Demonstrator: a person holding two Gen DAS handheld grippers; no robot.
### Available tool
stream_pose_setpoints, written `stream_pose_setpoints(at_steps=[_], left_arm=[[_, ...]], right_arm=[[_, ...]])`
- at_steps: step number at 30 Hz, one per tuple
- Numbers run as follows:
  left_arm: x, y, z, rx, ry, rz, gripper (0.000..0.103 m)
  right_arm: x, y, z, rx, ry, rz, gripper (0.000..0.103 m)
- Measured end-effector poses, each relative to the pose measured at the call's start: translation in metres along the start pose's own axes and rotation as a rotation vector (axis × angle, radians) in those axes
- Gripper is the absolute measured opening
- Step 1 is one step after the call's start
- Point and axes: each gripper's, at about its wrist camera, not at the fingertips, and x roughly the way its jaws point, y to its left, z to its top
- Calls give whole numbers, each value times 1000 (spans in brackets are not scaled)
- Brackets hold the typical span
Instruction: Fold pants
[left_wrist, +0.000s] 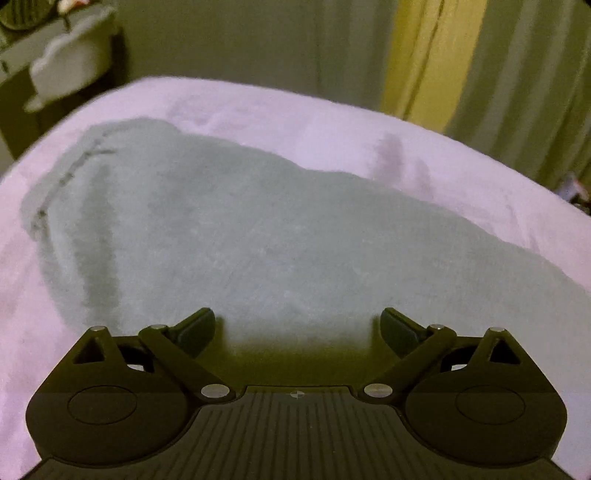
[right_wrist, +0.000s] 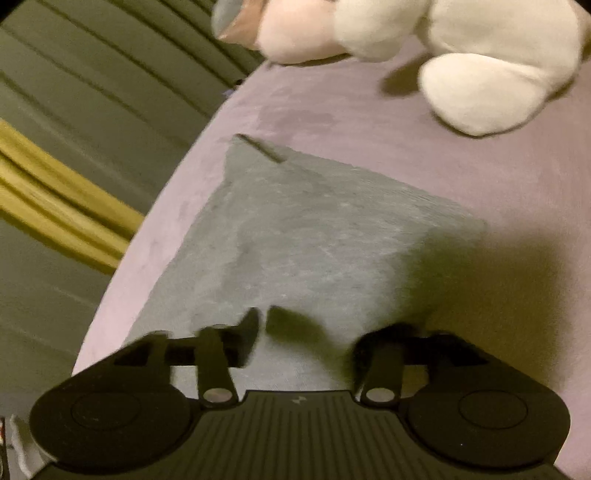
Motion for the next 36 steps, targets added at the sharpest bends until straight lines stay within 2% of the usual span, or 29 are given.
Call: stream_pose_setpoints(at_steps=[1,2,4,7,9,10,11,12,13,14,16,18,20,21,23,25,27,28,30,31,33,34,35,36], left_arm=[[4,4,0,-11,21,-12,99],[8,7,1,-27,35,-4,99],[17,13,4,-66,53,27,99],[24,20,4,-107,67,24,99],[23,19,1,-112,68,25,99],[23,17,1,-109,65,27,99],[23,17,0,-104,63,28,99],[22,16,0,-101,62,30,99],[23,13,-1,-100,62,32,99],[24,13,-1,-100,63,33,99],[23,14,-2,-101,65,33,99],[21,14,-2,-97,63,39,99],[20,12,-2,-90,57,39,99],[20,12,-3,-86,55,39,99],[20,9,-3,-75,50,41,99],[19,8,-3,-67,44,26,99],[17,6,-4,-60,33,-1,99],[15,5,-4,-54,30,-8,99],[14,1,-5,-38,32,-8,99],[15,0,-5,-30,34,-4,99],[14,-2,-6,-20,33,-5,99],[13,-3,-6,-17,33,-4,99],[13,-3,-6,-17,35,-2,99],[14,-3,-5,-16,37,0,99]], right_arm=[[2,2,0,-12,6,14,76],[4,6,1,-32,14,15,78],[10,17,0,-88,27,-29,79],[16,34,-4,-180,34,-96,80],[17,37,-4,-197,24,-110,78],[17,36,-5,-188,17,-108,70],[15,33,-4,-168,5,-112,51],[13,29,-3,-145,-11,-121,40],[11,25,-2,-120,-20,-128,22],[10,21,-1,-92,-24,-127,11],[7,14,0,-48,-27,-107,6],[0,20,-1,-82,-54,-113,6],[-13,39,-2,-178,-121,-106,6],[-21,47,-1,-199,-152,-72,6],[-39,53,5,-163,-207,32,5],[-52,51,10,-147,-249,59,5],[-51,45,10,-177,-254,14,6],[-38,41,8,-209,-206,-61,7],[-12,35,2,-265,-105,-260,18],[-4,30,-2,-273,-64,-332,20],[-14,20,-1,-184,-97,-297,24],[-20,18,-1,-156,-117,-298,30],[-26,20,0,-130,-139,-331,43],[-32,21,1,-119,-162,-372,48]])
